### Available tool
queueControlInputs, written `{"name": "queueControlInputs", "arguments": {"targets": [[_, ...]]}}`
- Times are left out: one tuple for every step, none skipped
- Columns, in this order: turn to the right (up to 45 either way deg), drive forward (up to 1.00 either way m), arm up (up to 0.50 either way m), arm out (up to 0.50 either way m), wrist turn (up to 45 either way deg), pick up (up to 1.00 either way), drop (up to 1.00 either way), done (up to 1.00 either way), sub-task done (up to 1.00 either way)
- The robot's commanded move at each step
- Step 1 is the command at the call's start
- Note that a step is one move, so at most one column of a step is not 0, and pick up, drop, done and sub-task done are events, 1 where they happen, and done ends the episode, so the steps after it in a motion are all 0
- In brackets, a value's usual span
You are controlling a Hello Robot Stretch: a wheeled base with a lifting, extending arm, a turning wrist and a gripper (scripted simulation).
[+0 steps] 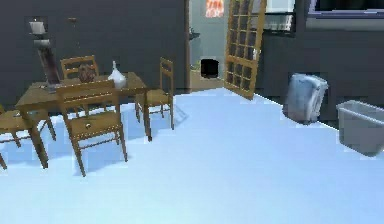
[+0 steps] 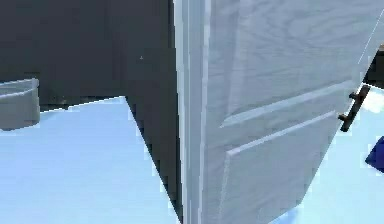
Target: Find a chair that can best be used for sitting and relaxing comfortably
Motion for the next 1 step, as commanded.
{"name": "queueControlInputs", "arguments": {"targets": [[-39.0, 0.0, 0.0, 0.0, 0.0, 0.0, 0.0, 0.0, 0.0]]}}
